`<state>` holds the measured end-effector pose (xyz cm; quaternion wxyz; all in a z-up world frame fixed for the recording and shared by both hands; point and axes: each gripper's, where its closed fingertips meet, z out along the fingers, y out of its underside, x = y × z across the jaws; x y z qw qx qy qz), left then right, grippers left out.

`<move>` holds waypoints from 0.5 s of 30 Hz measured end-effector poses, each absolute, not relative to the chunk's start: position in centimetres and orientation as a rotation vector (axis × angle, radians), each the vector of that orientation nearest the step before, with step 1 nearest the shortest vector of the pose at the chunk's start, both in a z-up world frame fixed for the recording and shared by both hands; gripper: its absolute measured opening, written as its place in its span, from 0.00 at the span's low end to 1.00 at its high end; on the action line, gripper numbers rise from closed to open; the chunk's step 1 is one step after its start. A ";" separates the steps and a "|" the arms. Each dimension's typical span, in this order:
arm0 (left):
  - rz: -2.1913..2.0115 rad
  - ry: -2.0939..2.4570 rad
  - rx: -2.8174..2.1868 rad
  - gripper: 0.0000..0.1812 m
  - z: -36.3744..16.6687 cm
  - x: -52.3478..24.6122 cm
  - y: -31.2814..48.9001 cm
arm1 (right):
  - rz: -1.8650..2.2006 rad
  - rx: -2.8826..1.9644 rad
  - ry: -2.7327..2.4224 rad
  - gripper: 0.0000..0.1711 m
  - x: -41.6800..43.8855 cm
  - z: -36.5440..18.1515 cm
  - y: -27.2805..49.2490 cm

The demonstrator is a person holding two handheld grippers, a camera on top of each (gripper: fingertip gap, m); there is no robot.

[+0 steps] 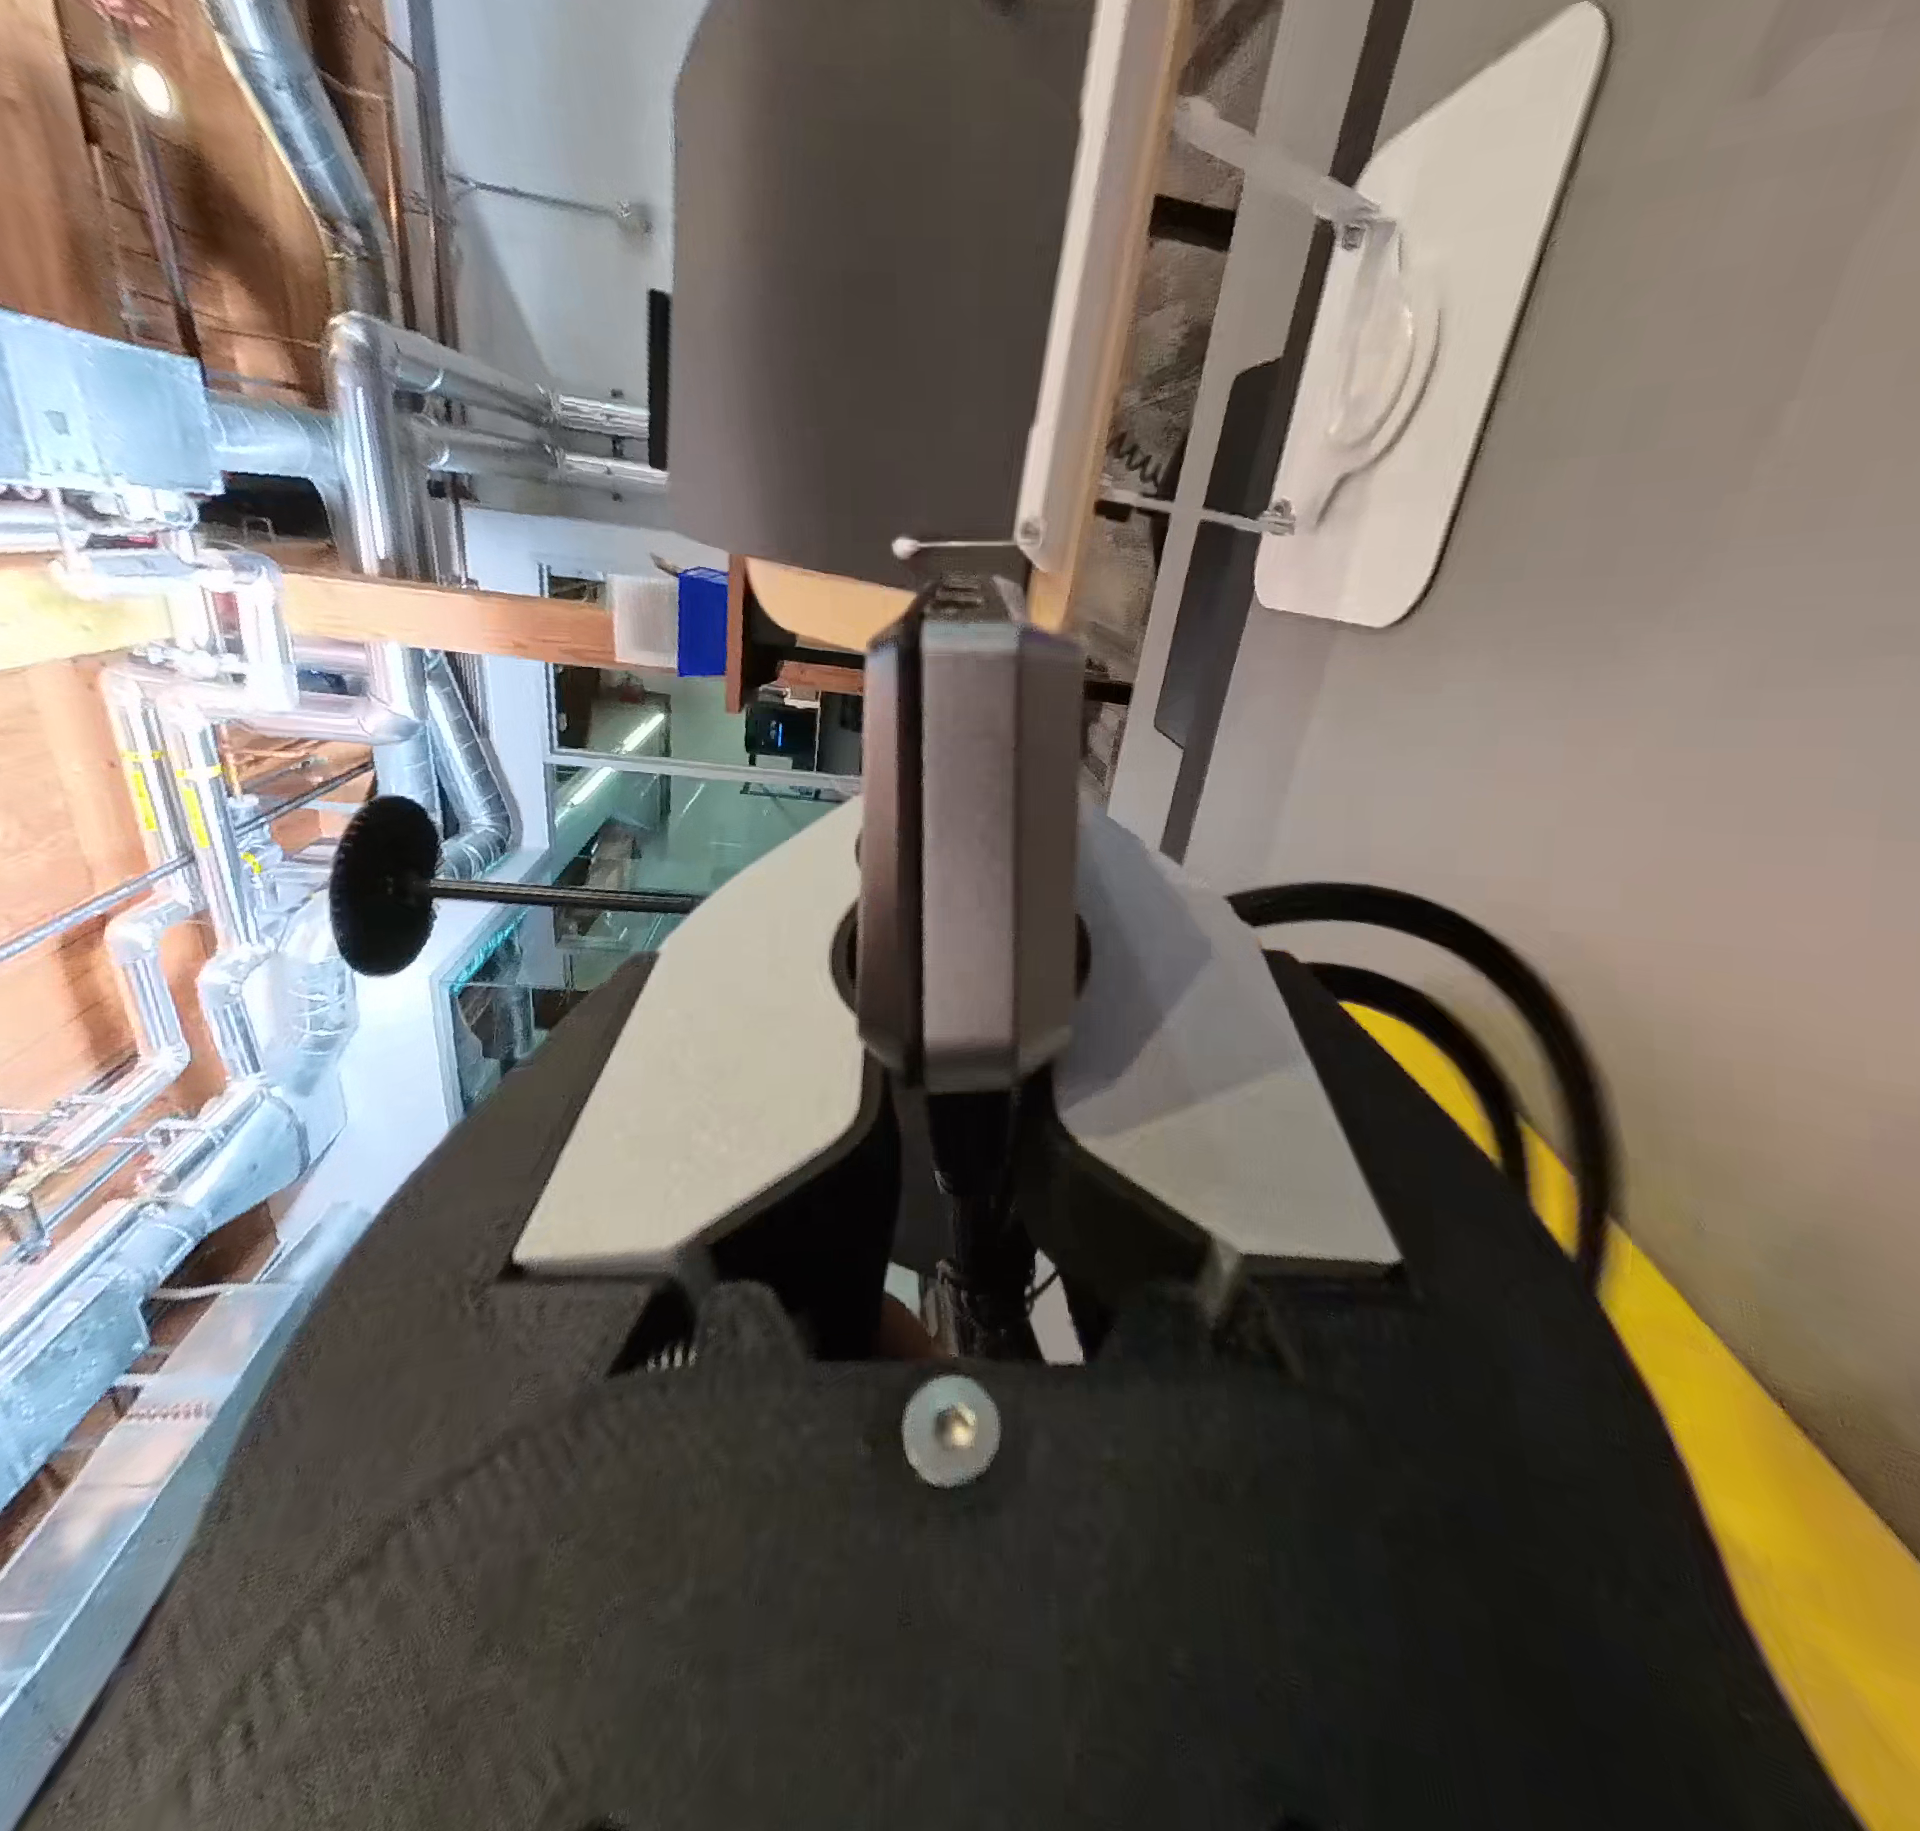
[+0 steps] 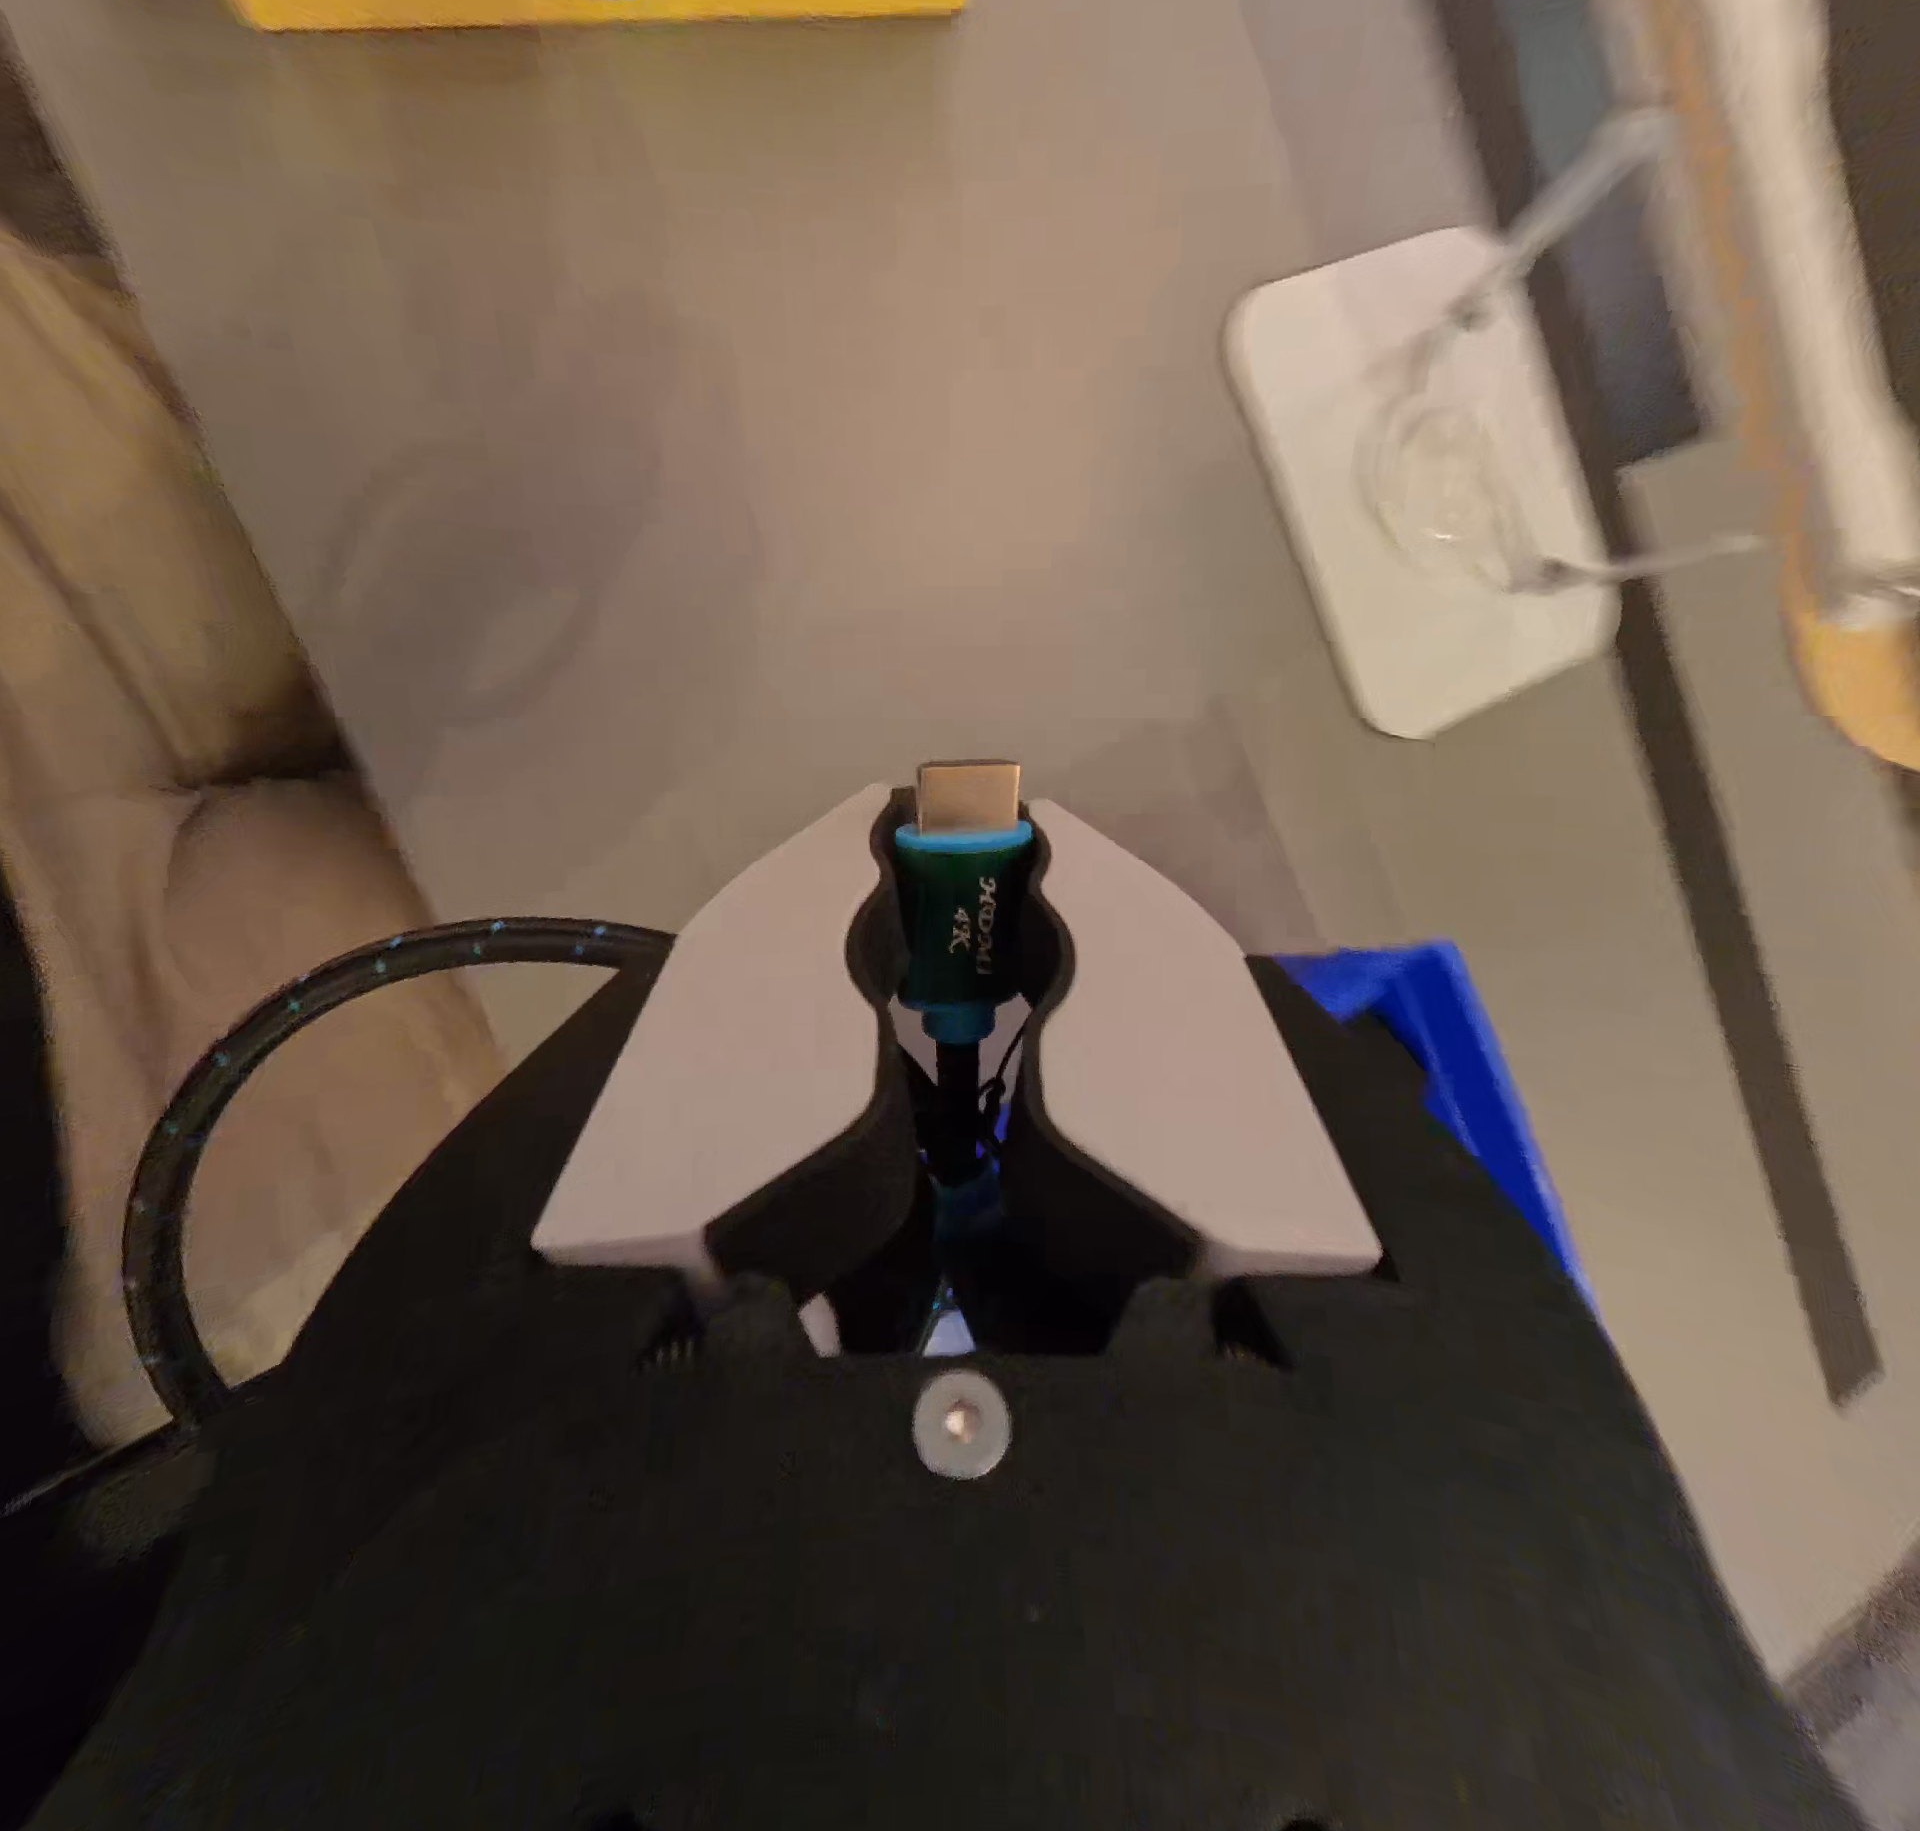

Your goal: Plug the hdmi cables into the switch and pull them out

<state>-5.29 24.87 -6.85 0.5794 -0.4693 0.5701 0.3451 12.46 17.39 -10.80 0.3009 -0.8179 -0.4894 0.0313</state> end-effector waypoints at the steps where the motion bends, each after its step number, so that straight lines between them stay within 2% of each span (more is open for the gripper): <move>1: 0.813 1.349 -1.101 0.13 -7.4 -5.6 25.0 | 0.053 -2.152 -1.217 0.09 14.2 -9.7 17.9; 8: 0.800 1.349 -1.151 0.13 -8.0 -6.4 25.7 | -0.073 -2.153 -0.597 0.09 29.0 -8.0 18.3; 15: 0.796 1.367 -1.146 0.13 -8.4 -6.1 25.7 | -0.304 -2.036 -0.327 0.09 36.4 -13.4 18.3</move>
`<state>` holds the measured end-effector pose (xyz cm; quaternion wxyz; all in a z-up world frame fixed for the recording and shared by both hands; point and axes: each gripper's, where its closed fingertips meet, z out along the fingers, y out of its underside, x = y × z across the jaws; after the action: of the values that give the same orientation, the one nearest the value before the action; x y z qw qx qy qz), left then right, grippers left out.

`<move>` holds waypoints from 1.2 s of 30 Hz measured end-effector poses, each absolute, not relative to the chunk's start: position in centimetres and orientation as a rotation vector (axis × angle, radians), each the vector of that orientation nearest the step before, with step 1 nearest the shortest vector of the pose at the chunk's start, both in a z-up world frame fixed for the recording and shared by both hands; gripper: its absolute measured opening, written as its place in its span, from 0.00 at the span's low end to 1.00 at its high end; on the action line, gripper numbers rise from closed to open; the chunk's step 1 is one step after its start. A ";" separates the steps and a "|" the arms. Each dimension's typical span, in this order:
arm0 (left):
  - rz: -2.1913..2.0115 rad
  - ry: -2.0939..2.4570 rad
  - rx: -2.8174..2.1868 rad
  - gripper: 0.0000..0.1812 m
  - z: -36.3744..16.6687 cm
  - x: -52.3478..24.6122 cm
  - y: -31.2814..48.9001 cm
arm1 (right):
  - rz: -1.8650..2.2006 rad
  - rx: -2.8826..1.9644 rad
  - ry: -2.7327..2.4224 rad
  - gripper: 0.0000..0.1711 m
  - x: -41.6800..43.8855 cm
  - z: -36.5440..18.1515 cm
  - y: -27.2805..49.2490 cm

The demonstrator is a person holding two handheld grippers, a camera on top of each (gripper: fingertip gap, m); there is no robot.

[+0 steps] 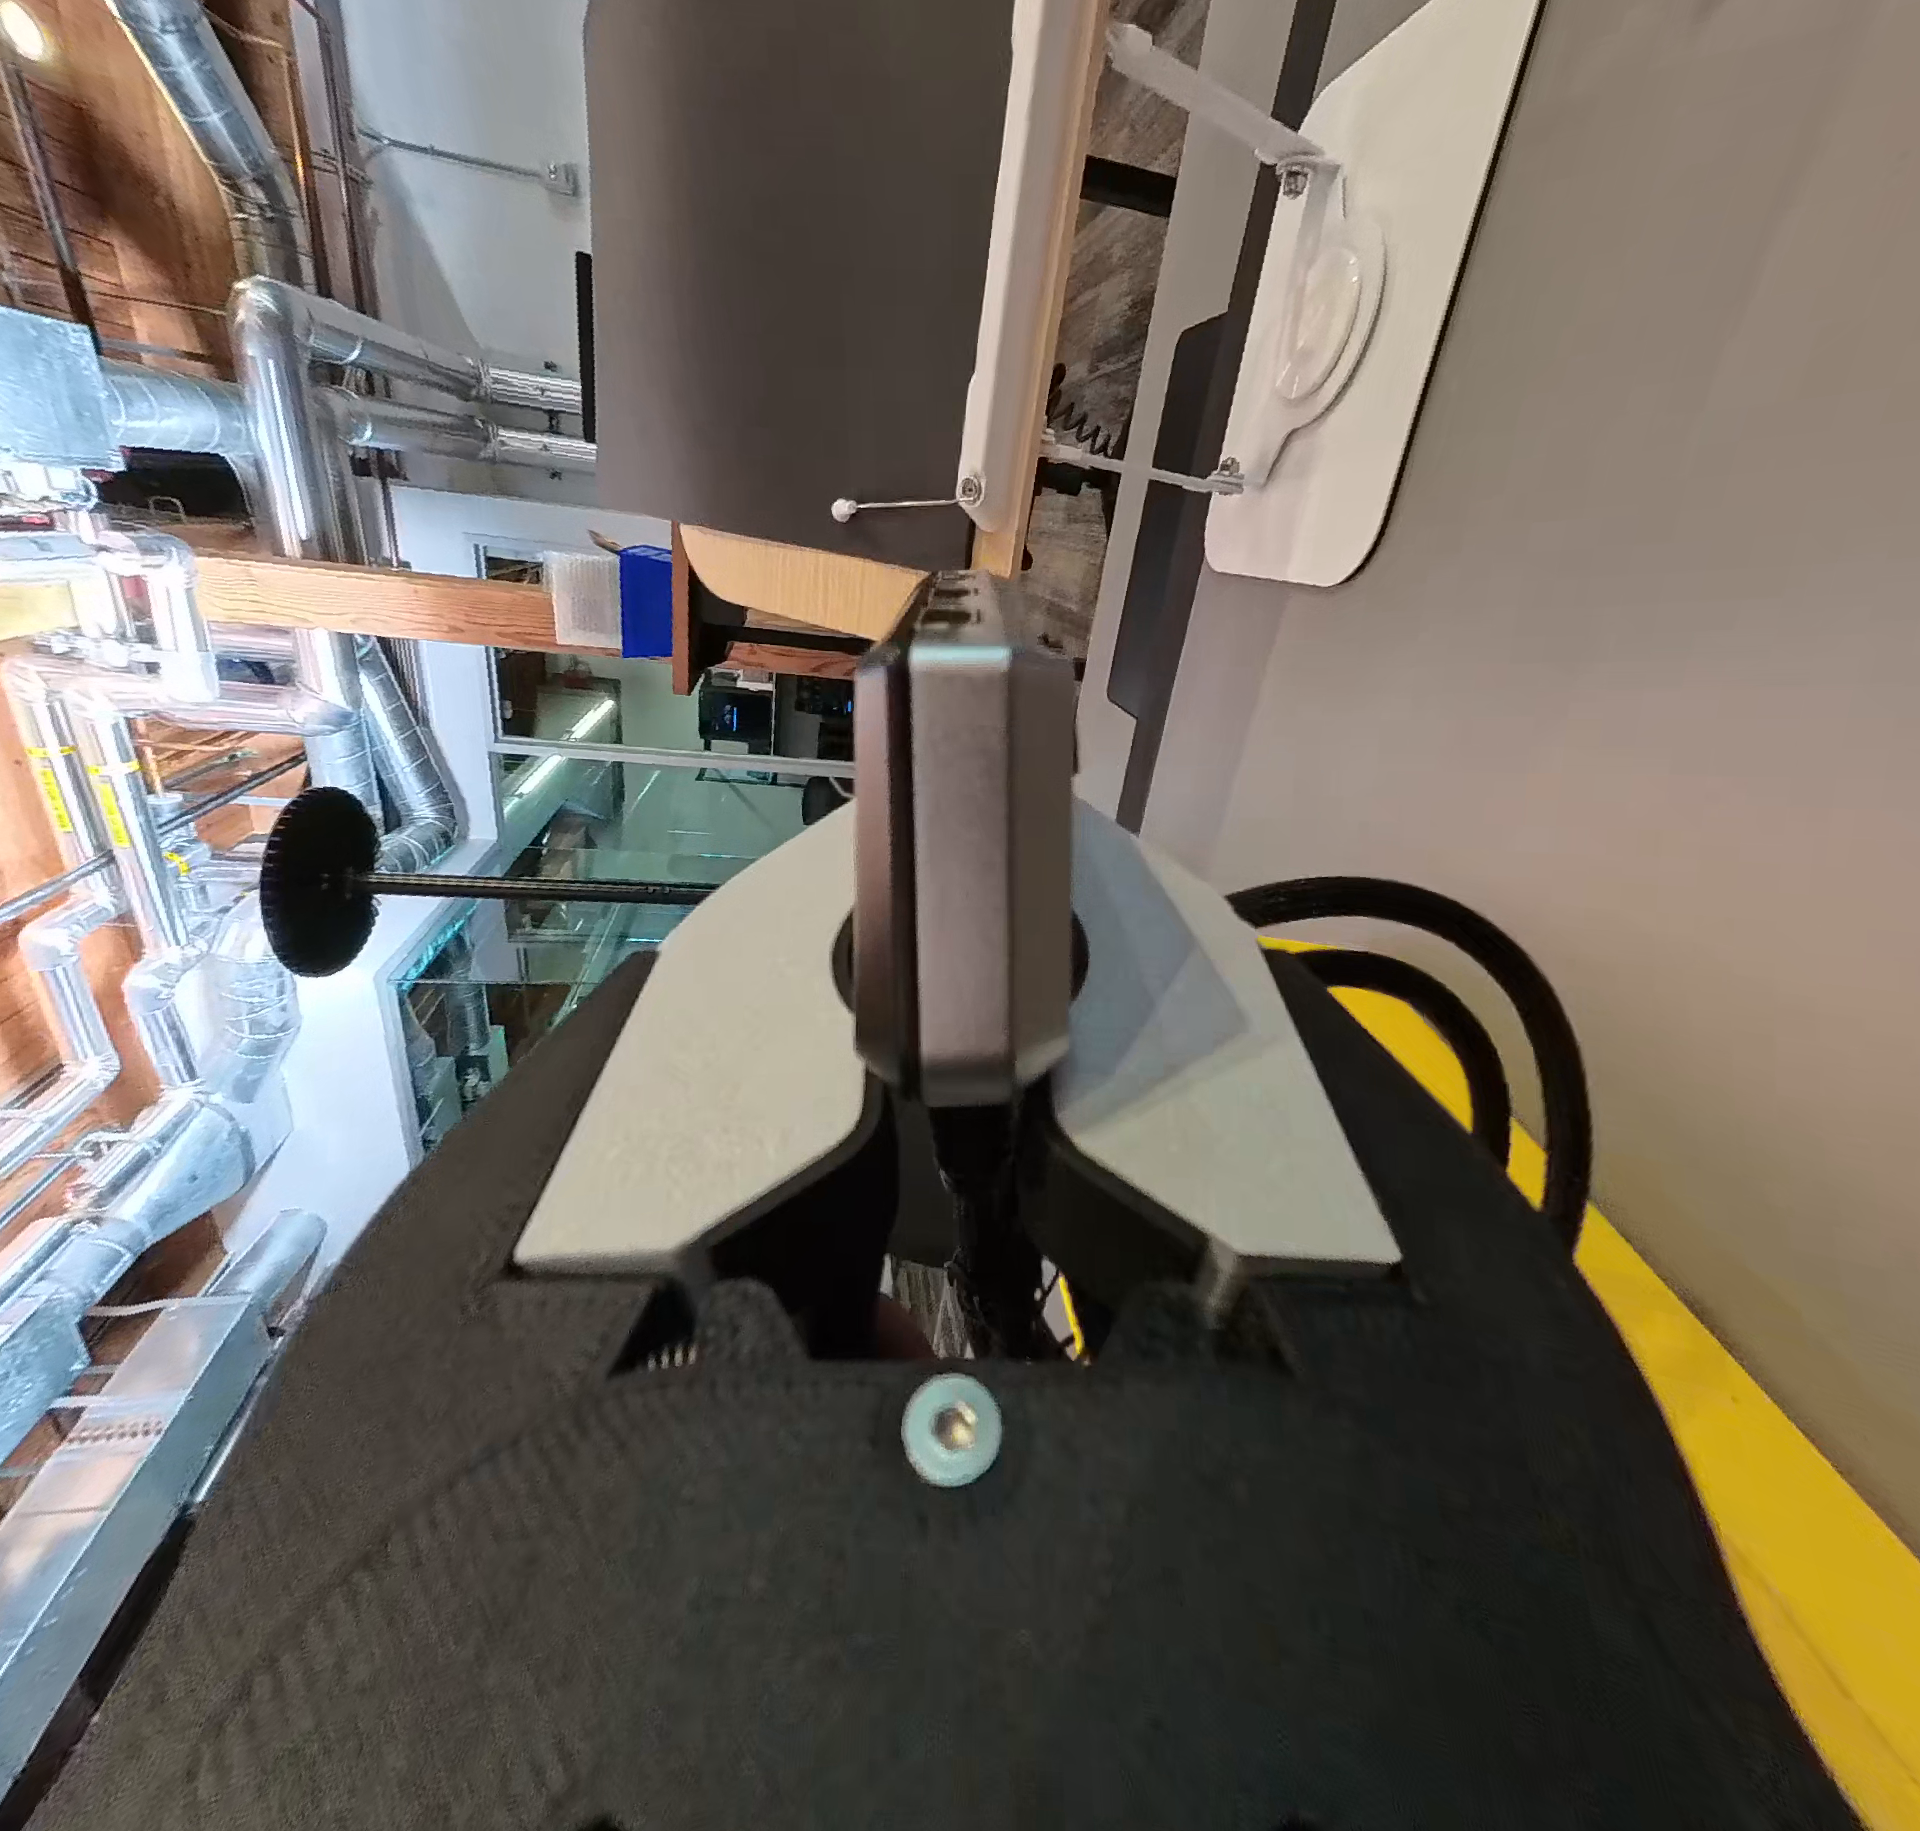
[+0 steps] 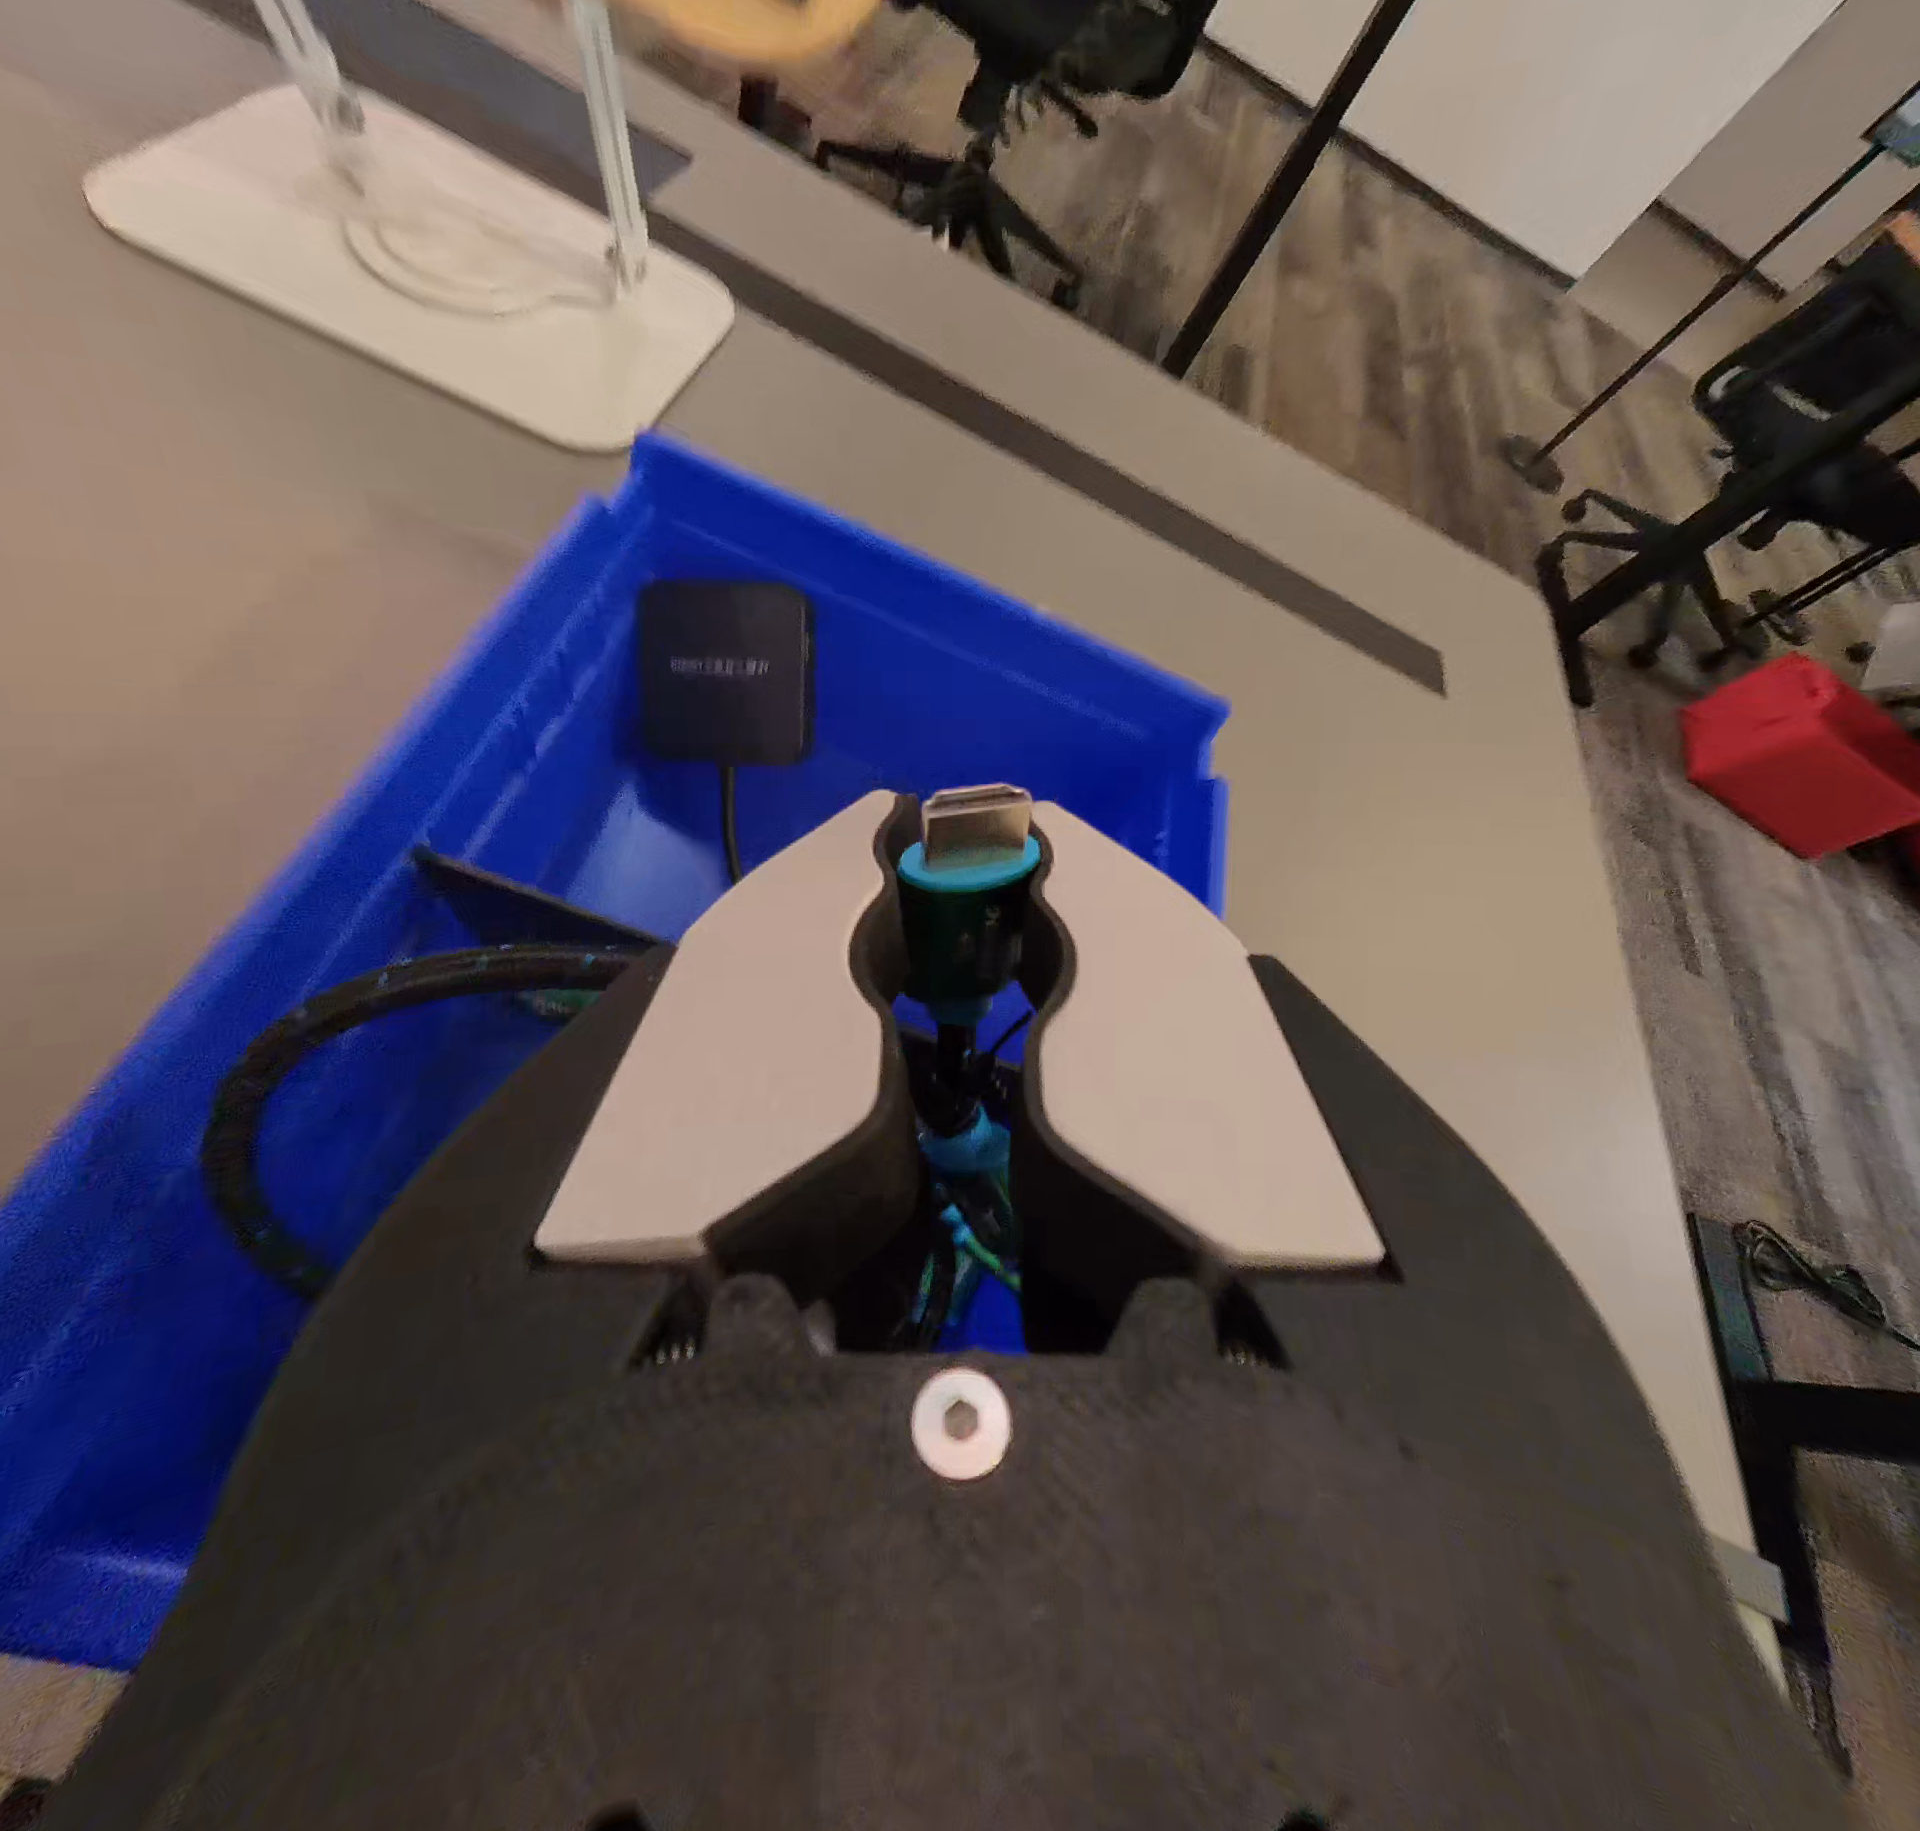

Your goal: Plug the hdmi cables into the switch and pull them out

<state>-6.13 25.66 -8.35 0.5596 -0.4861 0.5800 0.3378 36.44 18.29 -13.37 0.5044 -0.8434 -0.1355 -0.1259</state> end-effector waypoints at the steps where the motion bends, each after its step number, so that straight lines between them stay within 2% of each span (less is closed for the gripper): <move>1: 0.793 1.371 -1.149 0.13 -8.5 -6.1 25.6 | -0.300 -2.069 -0.342 0.09 36.4 -15.1 18.3; 5: 0.794 1.384 -1.148 0.13 -8.9 -5.8 25.6 | -0.337 -2.237 -0.380 0.10 37.3 -19.8 17.2; 9: 0.793 1.393 -1.152 0.13 -9.3 -5.9 25.8 | -0.428 -2.395 -0.413 0.12 39.2 -21.3 15.2; 11: 0.792 1.402 -1.160 0.13 -9.7 -6.0 25.9 | -0.487 -2.475 -0.413 0.17 40.3 -21.8 14.4; 12: 0.795 1.403 -1.158 0.13 -9.7 -6.0 25.9 | -0.489 -2.513 -0.412 0.23 40.6 -21.9 14.1; 13: 0.795 1.403 -1.154 0.13 -9.7 -6.0 25.8 | -0.485 -2.538 -0.421 0.34 40.8 -21.8 13.9; 14: 0.795 1.404 -1.153 0.13 -9.7 -5.9 25.8 | -0.455 -2.557 -0.432 0.41 40.7 -21.5 13.8; 16: 0.793 1.399 -1.148 0.13 -9.6 -5.9 25.7 | -0.348 -2.627 -0.439 0.46 40.1 -21.3 13.2; 18: 0.791 1.400 -1.135 0.13 -9.4 -5.7 25.5 | -0.400 -2.637 -0.494 0.46 40.1 -20.1 12.9; 20: 0.781 1.404 -1.110 0.13 -9.2 -5.3 25.2 | -0.371 -2.517 -0.580 0.40 37.5 -17.2 13.6; 24: 0.724 1.454 -1.049 0.13 -9.2 -3.4 23.8 | -0.272 -2.041 -0.980 0.32 25.6 -10.7 15.6; 27: 0.651 1.513 -1.016 0.13 -9.4 -1.7 22.0 | -0.184 -1.692 -1.252 0.28 15.1 -7.9 15.3; 31: 0.568 1.564 -1.002 0.13 -9.6 -0.1 19.9 | -0.246 -1.381 -1.499 0.25 5.9 -7.6 15.0; 36: 0.507 1.634 -0.976 0.13 -10.2 1.2 17.9 | -0.412 -1.112 -1.654 0.19 0.2 -9.0 14.5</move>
<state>1.24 17.89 -10.22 0.5528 -0.4129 0.6914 0.2144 0.17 14.49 -9.00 0.5254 -0.4649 -0.6914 -0.1724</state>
